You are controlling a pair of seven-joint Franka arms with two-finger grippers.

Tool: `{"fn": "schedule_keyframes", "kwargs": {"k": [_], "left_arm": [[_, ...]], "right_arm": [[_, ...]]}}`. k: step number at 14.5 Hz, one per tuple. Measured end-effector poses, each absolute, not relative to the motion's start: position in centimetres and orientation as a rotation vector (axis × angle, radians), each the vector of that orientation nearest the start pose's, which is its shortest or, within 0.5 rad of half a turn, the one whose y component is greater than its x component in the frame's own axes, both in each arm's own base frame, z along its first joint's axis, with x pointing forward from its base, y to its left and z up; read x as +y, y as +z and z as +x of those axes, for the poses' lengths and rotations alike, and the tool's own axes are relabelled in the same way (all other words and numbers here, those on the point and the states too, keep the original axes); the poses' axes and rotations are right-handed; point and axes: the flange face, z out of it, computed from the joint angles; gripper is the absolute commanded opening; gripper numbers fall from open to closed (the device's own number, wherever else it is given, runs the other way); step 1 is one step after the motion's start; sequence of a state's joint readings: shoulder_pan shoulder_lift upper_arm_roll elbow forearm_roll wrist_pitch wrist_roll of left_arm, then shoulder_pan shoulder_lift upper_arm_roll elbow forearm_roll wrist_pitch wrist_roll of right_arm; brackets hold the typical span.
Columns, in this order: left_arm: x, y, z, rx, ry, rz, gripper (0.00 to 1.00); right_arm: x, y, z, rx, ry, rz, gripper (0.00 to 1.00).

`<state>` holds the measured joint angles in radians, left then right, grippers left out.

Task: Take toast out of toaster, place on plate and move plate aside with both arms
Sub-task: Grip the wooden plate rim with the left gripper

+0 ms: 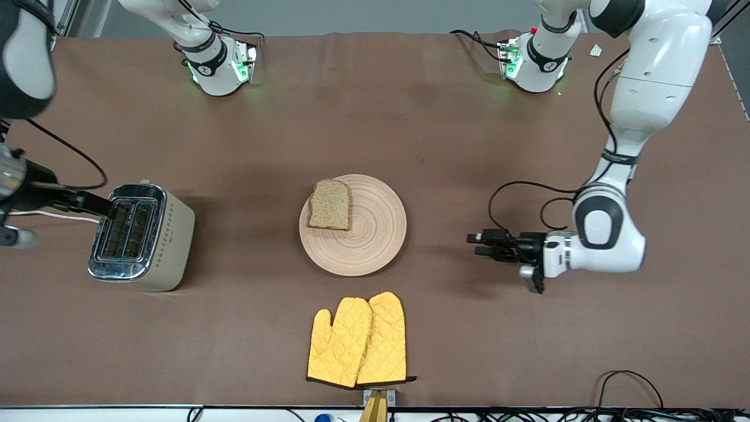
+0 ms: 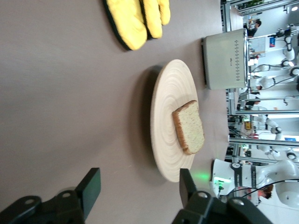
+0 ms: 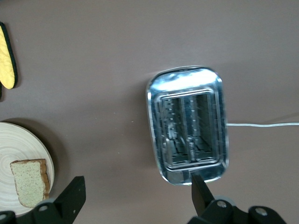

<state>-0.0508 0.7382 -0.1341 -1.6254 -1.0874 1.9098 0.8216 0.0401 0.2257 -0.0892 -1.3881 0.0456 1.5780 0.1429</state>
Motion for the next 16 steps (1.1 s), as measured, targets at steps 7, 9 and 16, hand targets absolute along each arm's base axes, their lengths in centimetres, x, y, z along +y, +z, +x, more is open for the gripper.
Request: {"fn": "schedule_keyframes", "kwargs": {"k": [7,9,16], "left_arm": [[-26.4,15.2,61.6,-0.292,-0.087,1.985,0.5],[-28.7,13.9,60.6,-0.279,-0.072,1.993,0.47],[-31.0,10.3,58.8,-0.249,-0.033,1.952,0.31]], "right_arm": [[-5.2,62.8,58.7,0.225,-0.048,-3.099,1.0],[-4.7,63.1,57.8,0.211,-0.048,-3.095,1.0],[-4.3,65.3,56.4,0.189,-0.065,-3.092,1.0]]}}
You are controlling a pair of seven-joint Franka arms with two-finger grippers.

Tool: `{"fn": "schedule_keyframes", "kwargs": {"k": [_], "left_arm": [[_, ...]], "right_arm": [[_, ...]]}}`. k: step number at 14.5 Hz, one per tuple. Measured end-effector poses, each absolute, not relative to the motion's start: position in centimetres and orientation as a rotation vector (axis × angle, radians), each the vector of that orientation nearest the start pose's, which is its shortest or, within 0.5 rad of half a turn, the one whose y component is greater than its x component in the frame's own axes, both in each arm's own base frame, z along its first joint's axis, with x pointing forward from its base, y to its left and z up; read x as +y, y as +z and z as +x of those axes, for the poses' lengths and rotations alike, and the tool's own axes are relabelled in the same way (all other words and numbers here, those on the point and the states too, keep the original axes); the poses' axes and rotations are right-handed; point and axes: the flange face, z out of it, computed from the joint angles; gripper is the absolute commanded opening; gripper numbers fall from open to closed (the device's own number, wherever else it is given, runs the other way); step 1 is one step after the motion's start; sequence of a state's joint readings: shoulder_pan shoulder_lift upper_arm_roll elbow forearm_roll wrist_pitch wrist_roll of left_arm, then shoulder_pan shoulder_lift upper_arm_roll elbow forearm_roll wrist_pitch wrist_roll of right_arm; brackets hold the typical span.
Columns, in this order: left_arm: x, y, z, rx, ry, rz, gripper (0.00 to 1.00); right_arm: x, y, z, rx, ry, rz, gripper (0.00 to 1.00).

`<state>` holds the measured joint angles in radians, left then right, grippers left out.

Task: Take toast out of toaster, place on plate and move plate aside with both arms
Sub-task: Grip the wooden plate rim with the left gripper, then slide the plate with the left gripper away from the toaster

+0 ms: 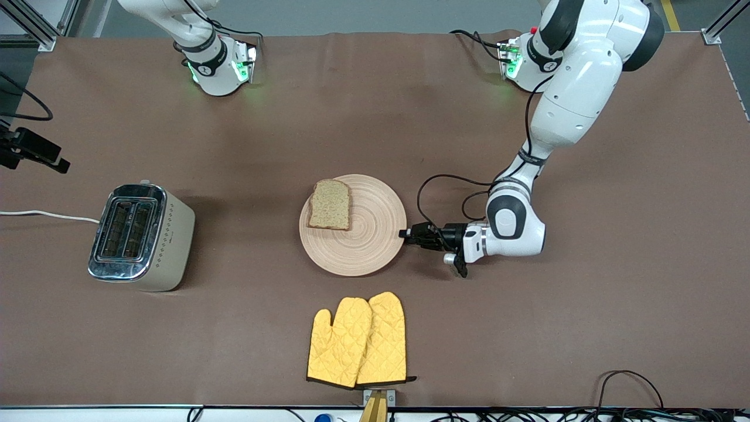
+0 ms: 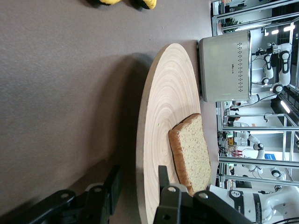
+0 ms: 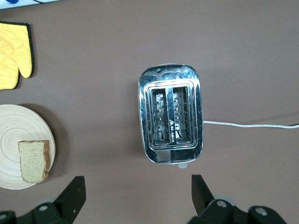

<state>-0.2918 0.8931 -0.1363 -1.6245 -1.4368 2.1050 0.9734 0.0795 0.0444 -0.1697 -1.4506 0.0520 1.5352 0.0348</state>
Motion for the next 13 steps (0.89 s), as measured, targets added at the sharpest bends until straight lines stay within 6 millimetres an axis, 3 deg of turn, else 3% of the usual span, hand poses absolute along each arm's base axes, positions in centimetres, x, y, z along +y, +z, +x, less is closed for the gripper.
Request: {"fn": "schedule_keyframes", "kwargs": {"k": [5,10,13], "left_arm": [[-32.2,9.8,58.2,-0.237,-0.029,1.967,0.01],[-31.0,10.3,59.2,-0.224,0.004,1.985,0.0],[-27.9,13.2,61.7,-0.208,0.048,2.019,0.0]], "right_arm": [[-4.2,66.2,56.2,0.186,-0.086,-3.092,1.0],[-3.4,65.9,55.9,0.161,-0.029,-3.093,1.0],[-2.6,65.9,55.9,0.137,-0.024,-3.094,1.0]]}}
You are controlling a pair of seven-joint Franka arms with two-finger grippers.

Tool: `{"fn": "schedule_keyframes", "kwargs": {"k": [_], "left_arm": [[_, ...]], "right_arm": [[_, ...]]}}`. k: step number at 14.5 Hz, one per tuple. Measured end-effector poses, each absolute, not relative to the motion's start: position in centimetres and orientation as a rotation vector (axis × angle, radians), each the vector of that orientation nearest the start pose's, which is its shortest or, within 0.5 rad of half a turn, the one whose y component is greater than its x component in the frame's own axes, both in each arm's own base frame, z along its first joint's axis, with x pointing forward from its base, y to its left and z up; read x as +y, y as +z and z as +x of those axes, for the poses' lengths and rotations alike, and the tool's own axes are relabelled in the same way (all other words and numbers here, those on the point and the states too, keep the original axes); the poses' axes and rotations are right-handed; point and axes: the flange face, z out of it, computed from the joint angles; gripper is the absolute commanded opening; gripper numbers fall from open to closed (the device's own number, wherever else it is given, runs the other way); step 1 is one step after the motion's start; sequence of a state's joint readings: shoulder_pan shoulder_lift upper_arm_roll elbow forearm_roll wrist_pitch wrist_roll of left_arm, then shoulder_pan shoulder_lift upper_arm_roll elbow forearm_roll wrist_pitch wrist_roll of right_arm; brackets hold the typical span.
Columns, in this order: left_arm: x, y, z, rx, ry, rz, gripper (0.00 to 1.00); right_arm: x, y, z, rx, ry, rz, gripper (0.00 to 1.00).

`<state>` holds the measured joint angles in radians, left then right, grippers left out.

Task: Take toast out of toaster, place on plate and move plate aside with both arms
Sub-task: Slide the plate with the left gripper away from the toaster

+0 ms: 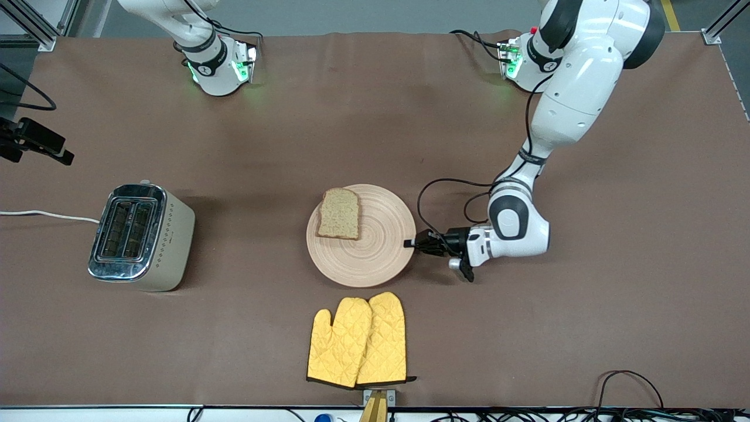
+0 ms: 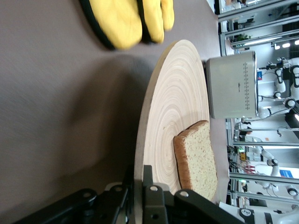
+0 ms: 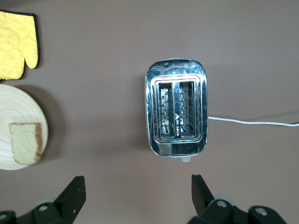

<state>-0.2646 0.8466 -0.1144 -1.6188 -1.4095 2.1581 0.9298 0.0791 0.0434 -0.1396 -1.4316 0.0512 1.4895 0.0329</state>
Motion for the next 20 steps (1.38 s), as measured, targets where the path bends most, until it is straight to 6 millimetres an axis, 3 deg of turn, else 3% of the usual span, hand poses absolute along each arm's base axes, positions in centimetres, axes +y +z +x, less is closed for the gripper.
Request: {"fn": "schedule_keyframes", "kwargs": {"k": [4,6,10,13,16,20], "left_arm": [[-19.7,20.3,65.1,-0.173,0.034,2.106,0.0],[-14.1,21.9,65.6,-0.142,0.031,2.093,0.01],[0.8,21.4,65.5,-0.022,0.061,2.107,0.0],[9.4,21.3,64.7,0.076,0.147,2.108,0.0],[14.7,20.3,63.4,0.123,0.21,2.107,0.0],[18.9,16.0,61.5,0.127,0.242,2.097,0.0]], "right_arm": [[-3.6,65.9,55.9,0.045,-0.028,-3.098,1.0],[-4.2,66.1,55.8,0.012,-0.036,-3.099,1.0],[-4.2,66.8,55.8,0.001,-0.061,-3.102,1.0],[-4.0,66.9,55.8,0.012,-0.063,-3.102,1.0],[-4.0,66.9,55.8,0.035,-0.057,-3.125,1.0],[-4.2,66.8,55.8,0.042,-0.048,-3.17,1.0]]}}
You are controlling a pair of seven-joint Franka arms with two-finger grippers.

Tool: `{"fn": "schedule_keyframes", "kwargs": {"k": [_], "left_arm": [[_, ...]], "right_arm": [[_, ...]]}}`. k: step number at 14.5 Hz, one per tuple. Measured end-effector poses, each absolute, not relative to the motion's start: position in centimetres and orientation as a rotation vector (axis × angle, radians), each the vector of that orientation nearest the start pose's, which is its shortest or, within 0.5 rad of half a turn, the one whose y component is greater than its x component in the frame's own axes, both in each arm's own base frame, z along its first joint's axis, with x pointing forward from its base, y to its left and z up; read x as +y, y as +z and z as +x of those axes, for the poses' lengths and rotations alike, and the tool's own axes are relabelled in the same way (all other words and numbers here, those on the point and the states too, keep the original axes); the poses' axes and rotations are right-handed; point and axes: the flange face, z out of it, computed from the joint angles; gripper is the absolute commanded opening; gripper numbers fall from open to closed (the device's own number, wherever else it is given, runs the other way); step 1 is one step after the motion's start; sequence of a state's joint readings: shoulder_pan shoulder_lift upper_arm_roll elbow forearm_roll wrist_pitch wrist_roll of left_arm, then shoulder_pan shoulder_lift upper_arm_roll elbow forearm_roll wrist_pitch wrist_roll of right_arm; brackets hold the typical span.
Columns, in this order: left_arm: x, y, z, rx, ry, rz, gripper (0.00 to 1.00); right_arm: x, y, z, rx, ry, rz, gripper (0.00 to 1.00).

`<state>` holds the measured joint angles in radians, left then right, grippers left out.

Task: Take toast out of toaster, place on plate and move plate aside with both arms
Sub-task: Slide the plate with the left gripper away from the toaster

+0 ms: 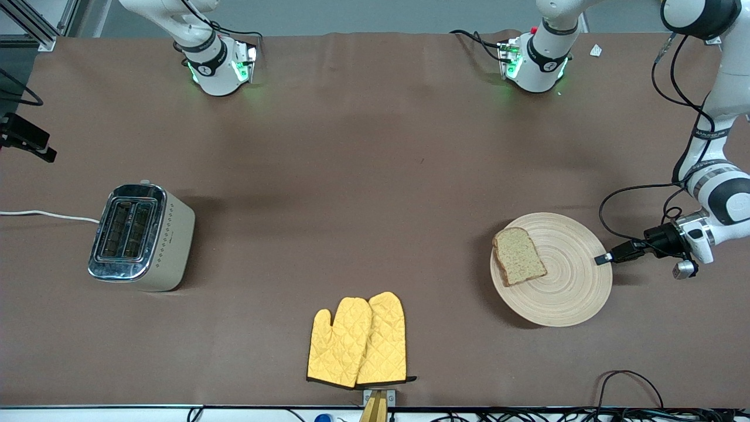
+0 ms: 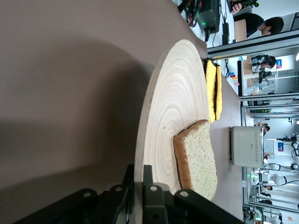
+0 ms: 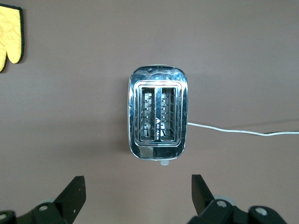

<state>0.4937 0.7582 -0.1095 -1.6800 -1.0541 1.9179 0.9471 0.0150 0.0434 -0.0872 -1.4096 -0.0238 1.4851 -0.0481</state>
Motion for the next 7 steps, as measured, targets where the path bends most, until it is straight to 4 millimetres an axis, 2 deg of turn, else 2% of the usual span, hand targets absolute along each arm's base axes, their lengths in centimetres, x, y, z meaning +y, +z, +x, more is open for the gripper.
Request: {"fn": "schedule_keyframes", "kwargs": {"k": [2,4,5,6,7], "left_arm": [[19.2,14.1,61.2,0.137,0.224,2.089,0.03],[18.9,12.8,61.0,0.143,0.206,2.079,0.13],[18.8,12.6,61.0,0.139,0.202,2.072,0.31],[18.8,12.5,61.1,0.136,0.202,2.069,0.54],[18.8,12.4,61.1,0.133,0.202,2.068,1.0]], "right_arm": [[-4.2,66.8,55.7,0.045,-0.039,-3.17,1.0],[-4.2,66.7,55.7,0.046,-0.038,-3.169,1.0],[-4.2,66.7,55.7,0.046,-0.037,-3.168,1.0],[-4.2,66.7,55.7,0.047,-0.037,-3.168,1.0],[-4.1,66.7,55.7,0.047,-0.037,-3.168,1.0]]}}
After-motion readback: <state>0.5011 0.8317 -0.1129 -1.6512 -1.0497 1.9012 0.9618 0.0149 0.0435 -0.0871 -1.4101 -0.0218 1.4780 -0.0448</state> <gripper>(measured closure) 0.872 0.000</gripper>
